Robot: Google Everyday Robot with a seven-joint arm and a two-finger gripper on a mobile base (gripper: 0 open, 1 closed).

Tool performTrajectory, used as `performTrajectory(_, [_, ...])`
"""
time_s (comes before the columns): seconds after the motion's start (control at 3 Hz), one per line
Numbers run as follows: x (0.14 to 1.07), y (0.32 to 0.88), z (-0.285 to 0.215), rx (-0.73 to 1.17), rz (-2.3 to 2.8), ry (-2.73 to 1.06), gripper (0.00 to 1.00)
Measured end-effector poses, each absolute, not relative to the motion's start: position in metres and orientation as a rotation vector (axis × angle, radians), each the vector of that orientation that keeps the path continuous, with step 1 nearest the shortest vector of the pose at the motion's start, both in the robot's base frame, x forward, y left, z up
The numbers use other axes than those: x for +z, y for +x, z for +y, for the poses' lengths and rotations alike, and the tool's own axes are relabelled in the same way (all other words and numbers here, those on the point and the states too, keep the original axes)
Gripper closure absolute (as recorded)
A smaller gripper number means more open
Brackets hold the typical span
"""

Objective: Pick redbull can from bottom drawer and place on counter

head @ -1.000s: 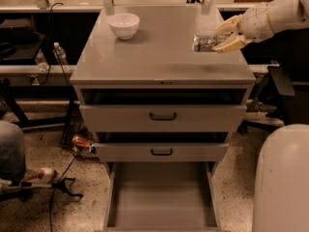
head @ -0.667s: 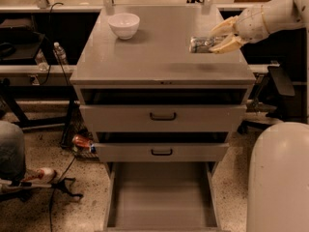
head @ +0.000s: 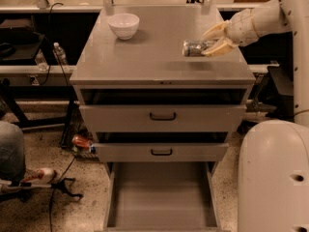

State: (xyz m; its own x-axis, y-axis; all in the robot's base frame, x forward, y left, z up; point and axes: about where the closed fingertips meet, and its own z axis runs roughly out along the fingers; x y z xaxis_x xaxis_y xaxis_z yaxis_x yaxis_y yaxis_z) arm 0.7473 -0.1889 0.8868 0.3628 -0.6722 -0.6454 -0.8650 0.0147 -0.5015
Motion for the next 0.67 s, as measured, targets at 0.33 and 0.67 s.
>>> performTrajectory(0.33, [0.878,0.7507,-0.1814,0.293,1.37,-1.717,0.51])
performTrajectory(0.67, [0.8748,0.7547,-0.1792,0.297,1.37,-1.709,0.27])
